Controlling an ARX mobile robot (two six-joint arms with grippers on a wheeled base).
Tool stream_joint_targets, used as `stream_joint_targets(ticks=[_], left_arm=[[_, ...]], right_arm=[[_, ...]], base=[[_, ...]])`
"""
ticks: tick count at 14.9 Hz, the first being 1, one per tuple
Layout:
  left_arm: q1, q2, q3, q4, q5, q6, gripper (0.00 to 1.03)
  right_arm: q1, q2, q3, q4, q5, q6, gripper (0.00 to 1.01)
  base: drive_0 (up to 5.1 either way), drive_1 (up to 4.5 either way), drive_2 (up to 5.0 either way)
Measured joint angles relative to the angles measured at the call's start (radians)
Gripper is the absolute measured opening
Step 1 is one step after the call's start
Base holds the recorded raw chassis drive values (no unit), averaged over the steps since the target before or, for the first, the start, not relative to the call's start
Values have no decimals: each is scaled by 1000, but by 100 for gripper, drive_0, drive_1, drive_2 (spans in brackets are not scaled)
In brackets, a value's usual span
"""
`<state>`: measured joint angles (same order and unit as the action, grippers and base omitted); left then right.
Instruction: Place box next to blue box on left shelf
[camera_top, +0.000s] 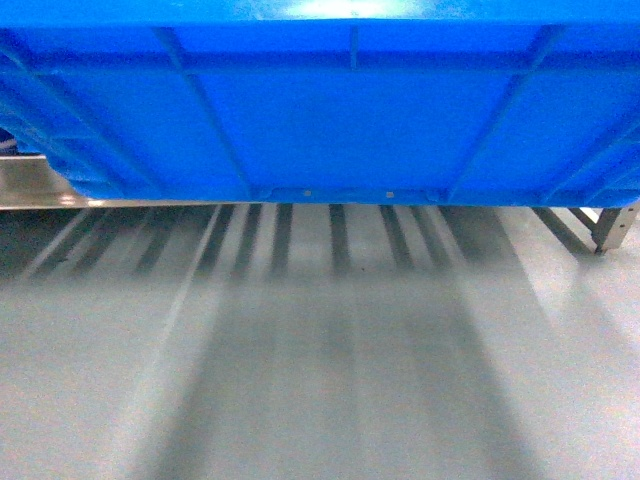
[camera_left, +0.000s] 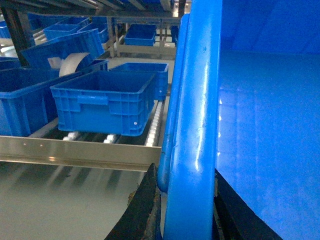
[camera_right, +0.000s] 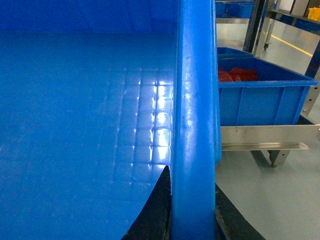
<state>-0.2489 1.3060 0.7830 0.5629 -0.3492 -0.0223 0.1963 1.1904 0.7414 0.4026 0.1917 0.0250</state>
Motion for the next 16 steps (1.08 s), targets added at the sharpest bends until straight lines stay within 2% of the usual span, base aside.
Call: stream_joint_targets(ticks=[13,16], left_arm=[[0,0,-2,0,-1,1,17],[0,-2,-2,5,-1,1,17]], right_arm=[[0,2,-2,2,0,0,9],[0,-2,-2,4,0,0,9]], base=[[0,0,0],[-2,409,-413]])
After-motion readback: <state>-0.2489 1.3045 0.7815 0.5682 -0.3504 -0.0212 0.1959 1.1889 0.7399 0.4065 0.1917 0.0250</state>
